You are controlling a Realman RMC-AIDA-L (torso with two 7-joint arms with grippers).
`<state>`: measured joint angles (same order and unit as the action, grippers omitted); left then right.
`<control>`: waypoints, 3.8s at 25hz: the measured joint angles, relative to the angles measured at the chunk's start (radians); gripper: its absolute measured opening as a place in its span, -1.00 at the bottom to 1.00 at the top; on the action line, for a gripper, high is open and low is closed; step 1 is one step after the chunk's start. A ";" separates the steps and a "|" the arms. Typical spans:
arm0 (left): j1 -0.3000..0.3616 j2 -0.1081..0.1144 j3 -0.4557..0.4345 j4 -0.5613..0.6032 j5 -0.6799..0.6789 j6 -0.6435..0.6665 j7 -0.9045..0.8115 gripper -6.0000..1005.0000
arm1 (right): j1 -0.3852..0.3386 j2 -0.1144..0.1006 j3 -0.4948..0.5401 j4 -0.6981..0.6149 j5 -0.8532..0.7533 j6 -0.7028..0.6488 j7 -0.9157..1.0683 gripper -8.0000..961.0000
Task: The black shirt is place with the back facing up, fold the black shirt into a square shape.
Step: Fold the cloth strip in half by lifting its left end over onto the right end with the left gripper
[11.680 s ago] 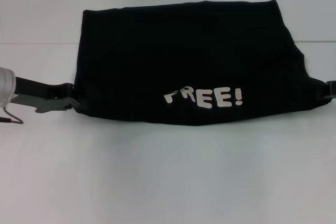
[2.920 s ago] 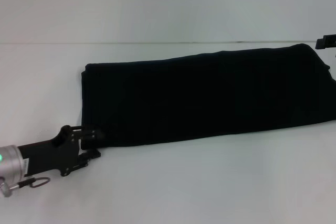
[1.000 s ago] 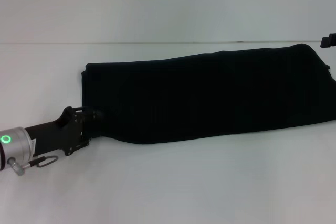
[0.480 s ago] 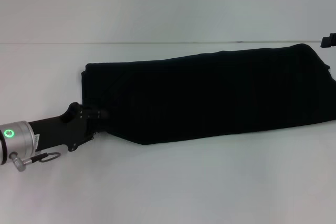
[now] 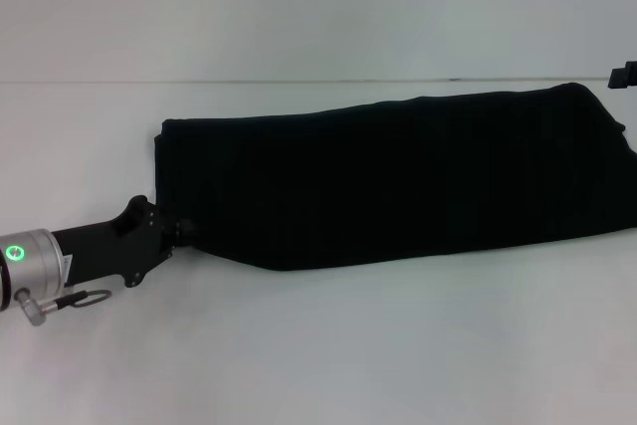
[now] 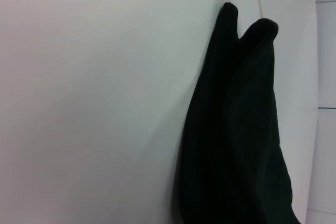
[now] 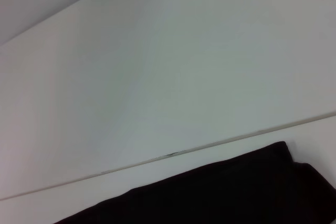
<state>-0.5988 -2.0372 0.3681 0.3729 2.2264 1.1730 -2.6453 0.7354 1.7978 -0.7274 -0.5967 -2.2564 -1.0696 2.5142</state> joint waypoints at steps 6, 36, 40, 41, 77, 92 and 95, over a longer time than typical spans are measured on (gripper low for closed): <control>-0.004 0.017 -0.006 0.012 -0.002 0.017 0.064 -0.94 | -0.020 0.023 0.102 -0.007 0.078 -0.018 -0.220 0.36; 0.065 0.081 -0.059 0.220 0.096 -0.026 0.059 -0.94 | -0.266 0.258 0.400 -0.011 0.603 -0.272 -1.049 0.25; 0.098 0.083 -0.094 0.259 0.124 -0.023 0.058 -0.94 | -0.261 0.258 0.415 -0.011 0.607 -0.274 -1.049 0.25; 0.102 0.083 -0.097 0.266 0.128 -0.021 0.061 -0.94 | -0.259 0.258 0.420 -0.011 0.607 -0.274 -1.049 0.25; -0.401 -0.134 0.756 0.395 0.091 -0.025 0.051 -0.95 | -0.224 0.250 0.433 0.026 0.607 -0.271 -1.043 0.24; -0.366 -0.131 1.065 0.408 -0.122 -0.049 0.256 -0.40 | -0.221 0.251 0.431 0.028 0.598 -0.266 -1.045 0.24; -0.309 -0.129 0.937 0.488 -0.126 0.040 0.255 -0.12 | -0.222 0.250 0.431 0.028 0.598 -0.264 -1.044 0.24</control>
<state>-0.9077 -2.1659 1.3050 0.8607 2.1009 1.2131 -2.3901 0.5135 2.0478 -0.2961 -0.5691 -1.6584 -1.3337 1.4705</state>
